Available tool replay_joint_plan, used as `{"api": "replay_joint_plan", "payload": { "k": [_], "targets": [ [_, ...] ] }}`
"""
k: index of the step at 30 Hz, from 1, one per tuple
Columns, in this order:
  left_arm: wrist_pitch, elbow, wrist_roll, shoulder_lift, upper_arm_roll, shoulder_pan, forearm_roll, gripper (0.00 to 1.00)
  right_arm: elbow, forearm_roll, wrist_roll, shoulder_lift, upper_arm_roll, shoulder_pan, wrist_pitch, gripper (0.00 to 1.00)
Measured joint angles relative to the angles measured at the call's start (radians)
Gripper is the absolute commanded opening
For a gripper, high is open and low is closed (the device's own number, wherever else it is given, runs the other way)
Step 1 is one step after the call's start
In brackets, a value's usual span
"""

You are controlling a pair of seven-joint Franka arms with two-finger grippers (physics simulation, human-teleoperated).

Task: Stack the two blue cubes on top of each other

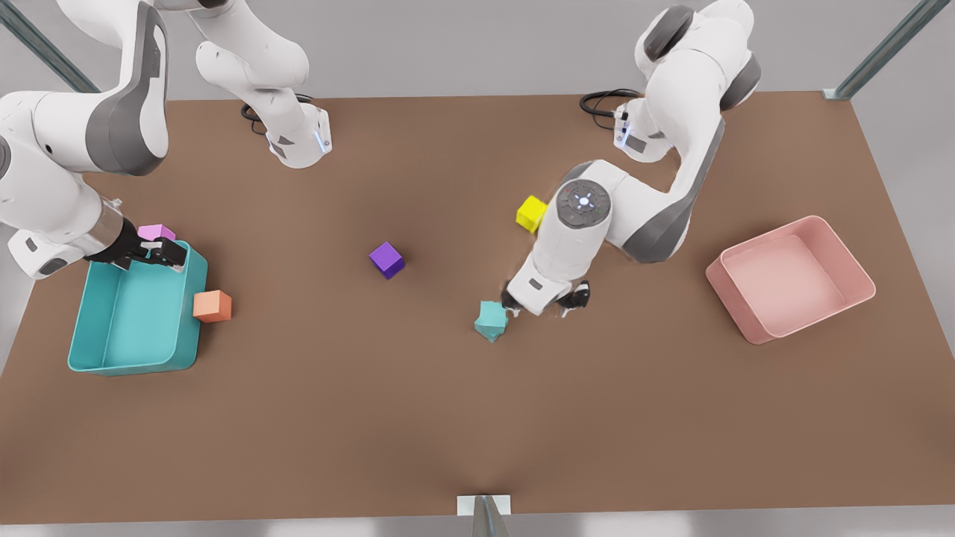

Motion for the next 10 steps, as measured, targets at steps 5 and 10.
{"api": "replay_joint_plan", "payload": {
  "k": [5, 10],
  "targets": [
    [-0.158, -0.343, 0.118, -0.339, 0.332, 0.15, -0.214, 1.0, 0.0, 0.0, 0.0, 0.0, 0.0, 0.0, 0.0, 1.0],
    [-0.112, -0.425, 0.248, -0.394, 0.375, 0.134, -0.336, 1.0, 0.0, 0.0, 0.001, 0.0, 0.0, -0.001, 0.001, 1.0]
  ]
}}
